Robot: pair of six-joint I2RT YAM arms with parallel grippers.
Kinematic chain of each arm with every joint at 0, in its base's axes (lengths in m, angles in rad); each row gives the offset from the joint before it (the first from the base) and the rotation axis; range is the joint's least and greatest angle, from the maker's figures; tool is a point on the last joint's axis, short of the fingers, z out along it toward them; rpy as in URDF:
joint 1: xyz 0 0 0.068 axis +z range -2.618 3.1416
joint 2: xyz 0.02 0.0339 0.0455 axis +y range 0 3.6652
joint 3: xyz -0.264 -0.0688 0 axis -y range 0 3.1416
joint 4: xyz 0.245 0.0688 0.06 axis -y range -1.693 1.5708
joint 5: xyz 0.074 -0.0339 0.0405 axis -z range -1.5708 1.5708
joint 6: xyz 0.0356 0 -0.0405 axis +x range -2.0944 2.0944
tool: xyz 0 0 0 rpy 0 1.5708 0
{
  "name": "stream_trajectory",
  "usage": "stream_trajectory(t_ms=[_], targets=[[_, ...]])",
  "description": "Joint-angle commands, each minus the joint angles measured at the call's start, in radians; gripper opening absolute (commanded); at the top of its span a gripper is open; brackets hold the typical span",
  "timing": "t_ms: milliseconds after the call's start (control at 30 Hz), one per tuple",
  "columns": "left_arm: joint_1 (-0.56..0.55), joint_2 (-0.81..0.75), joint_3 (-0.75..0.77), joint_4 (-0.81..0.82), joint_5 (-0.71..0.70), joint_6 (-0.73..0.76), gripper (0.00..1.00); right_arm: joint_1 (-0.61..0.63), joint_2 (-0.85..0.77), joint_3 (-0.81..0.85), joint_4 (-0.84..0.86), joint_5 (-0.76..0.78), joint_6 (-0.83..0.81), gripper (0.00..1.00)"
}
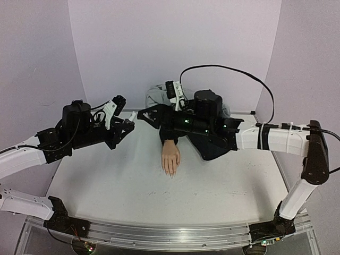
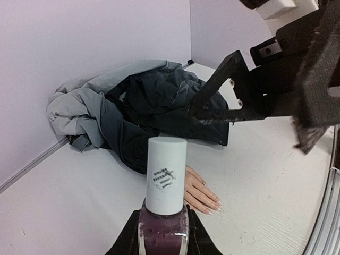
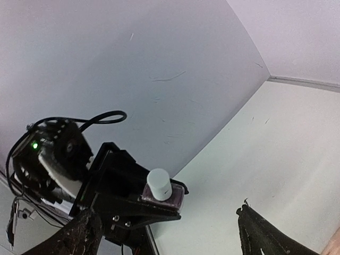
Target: Paint the nails
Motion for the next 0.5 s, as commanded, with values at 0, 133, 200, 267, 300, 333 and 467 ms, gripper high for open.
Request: stream_trajectory(t_ms=[0, 133, 200, 267, 300, 333, 467], targets=[[0.001, -0.028, 0.009, 0.059, -0.069, 0.007, 0.00, 0.048, 0.085, 0.163, -0.016, 0.101, 0.154, 0.88], [0.001, -0.037, 0.009, 0.058, -0.081, 0.008, 0.00, 0.092, 0.145, 0.267, -0.087, 0.266, 0.205, 0.64], [0.001, -0.039, 0.010, 0.057, -0.084, 0.010, 0.00, 0.106, 0.175, 0.296, -0.095, 0.308, 0.222, 0.52], [0.001, -0.038, 0.011, 0.056, -0.082, 0.007, 0.00, 0.116, 0.201, 0.328, -0.102, 0.345, 0.237, 0.48], [0.001, -0.040, 0.011, 0.056, -0.078, 0.005, 0.00, 0.123, 0.211, 0.342, -0.109, 0.361, 0.241, 0.48], [0.001, -0.042, 0.012, 0.056, -0.074, 0.003, 0.00, 0.128, 0.221, 0.358, -0.116, 0.377, 0.242, 0.46], [0.001, -0.049, 0.012, 0.054, -0.064, -0.003, 0.00, 0.148, 0.240, 0.392, -0.139, 0.451, 0.251, 0.36]])
